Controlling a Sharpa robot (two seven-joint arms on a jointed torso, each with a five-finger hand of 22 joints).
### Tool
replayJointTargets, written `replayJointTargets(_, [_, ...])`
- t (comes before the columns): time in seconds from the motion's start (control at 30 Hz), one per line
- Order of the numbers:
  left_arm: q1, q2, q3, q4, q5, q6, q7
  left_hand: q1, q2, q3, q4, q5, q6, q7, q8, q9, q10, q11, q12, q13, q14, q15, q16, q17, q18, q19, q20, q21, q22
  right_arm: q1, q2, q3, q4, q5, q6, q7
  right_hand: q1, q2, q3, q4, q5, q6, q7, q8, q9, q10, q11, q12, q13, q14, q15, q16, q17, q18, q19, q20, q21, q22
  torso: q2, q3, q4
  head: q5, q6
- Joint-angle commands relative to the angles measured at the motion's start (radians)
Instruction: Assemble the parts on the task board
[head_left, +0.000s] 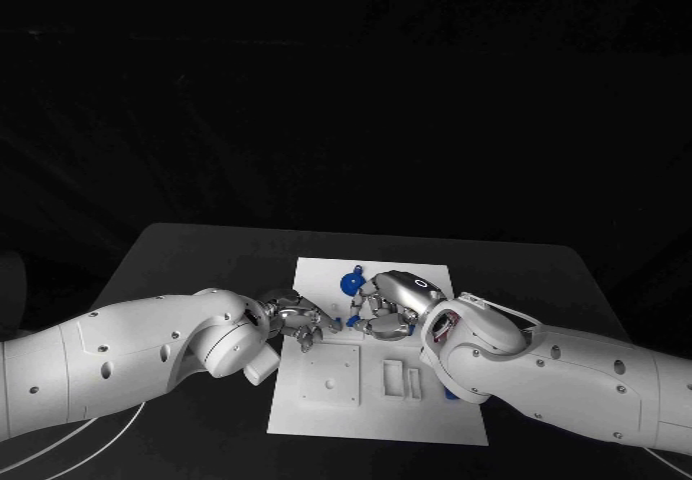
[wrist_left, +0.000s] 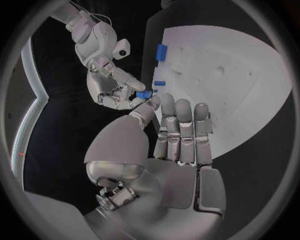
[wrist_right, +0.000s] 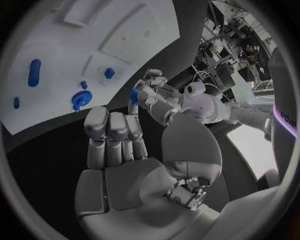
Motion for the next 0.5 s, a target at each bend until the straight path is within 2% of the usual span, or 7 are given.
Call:
replayJointTargets(0.03, [0.001, 0.004, 0.001, 0.004, 0.008, 0.004, 0.013, -0.009, -0.004, -0.001, -0.007, -0.007, -0.005, 0.000, 0.007, -0.002, 0.001, 0.004, -0.004, 0.002, 0.005, 0.004, -0.007, 0.001, -0.011, 0.007, -0.092, -0.007, 0.002, 0.000, 0.002, 0.000, 0.001, -0.001, 0.001, 0.011, 0.008, 0.001, 0.006, 0.000, -0.006, 0.009, 0.001, 0.003, 0.001, 0.007, -0.003, 0.006, 0.010, 0.000, -0.007, 0.005, 0.000, 0.100, 0.003, -0.002, 0.005, 0.014, 0.001, 0.0008, -0.0006, 0.000, -0.001])
replayJointTargets(0.5, [0.001, 0.009, 0.001, 0.004, 0.011, 0.004, 0.015, -0.020, -0.006, 0.001, -0.009, -0.016, -0.005, 0.000, 0.010, -0.005, 0.001, 0.004, -0.004, 0.002, 0.005, 0.004, -0.007, 0.002, -0.011, 0.009, -0.093, -0.008, 0.004, 0.000, 0.009, 0.000, 0.001, 0.007, 0.004, 0.014, 0.008, 0.000, 0.007, 0.001, -0.006, 0.009, 0.001, 0.003, 0.001, 0.007, -0.003, 0.006, 0.010, 0.000, -0.007, 0.005, 0.000, 0.100, 0.003, -0.002, 0.005, 0.014, 0.000, 0.0010, -0.0006, 0.000, 0.000])
